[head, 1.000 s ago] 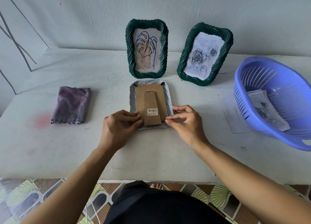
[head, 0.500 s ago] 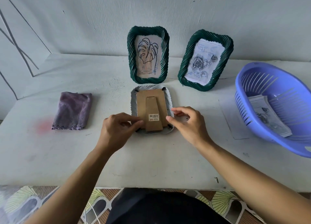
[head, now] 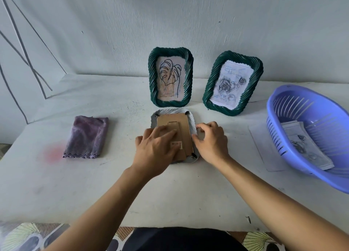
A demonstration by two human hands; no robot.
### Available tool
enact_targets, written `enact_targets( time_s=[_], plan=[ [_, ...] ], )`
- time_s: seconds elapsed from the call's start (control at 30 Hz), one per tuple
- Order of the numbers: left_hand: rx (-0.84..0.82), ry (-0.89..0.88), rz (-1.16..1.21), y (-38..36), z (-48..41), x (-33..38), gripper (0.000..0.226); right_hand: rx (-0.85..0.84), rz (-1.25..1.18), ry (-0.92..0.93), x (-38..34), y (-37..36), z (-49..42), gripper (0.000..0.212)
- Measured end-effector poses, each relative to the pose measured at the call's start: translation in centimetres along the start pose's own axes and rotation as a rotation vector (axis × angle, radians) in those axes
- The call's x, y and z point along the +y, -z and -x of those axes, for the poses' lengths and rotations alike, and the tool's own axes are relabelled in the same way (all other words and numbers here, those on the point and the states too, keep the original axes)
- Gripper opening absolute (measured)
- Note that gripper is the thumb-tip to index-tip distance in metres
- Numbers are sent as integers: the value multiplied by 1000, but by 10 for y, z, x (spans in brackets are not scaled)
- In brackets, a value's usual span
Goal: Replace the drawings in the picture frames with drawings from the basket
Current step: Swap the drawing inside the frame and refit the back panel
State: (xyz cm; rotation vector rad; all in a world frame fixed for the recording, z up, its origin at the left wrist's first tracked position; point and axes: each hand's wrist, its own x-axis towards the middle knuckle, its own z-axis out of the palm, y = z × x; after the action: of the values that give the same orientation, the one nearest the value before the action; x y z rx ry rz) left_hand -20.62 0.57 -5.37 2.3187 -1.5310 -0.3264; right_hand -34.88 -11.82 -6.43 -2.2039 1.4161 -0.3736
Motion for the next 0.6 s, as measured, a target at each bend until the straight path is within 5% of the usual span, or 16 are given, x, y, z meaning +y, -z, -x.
enact_targets(
  time_s=[0.17,0.43,0.6],
  plan=[
    [3,-35,-52,0,4,-2,56,-45,-122,-43,2,3,1,26],
    [33,-125,116,8,22,4,48,-56,-878,-103,-5,27,31,27],
    [-21,-131,244,26,29,24,46,-43,-953,-5,-16,36,40,26]
  ],
)
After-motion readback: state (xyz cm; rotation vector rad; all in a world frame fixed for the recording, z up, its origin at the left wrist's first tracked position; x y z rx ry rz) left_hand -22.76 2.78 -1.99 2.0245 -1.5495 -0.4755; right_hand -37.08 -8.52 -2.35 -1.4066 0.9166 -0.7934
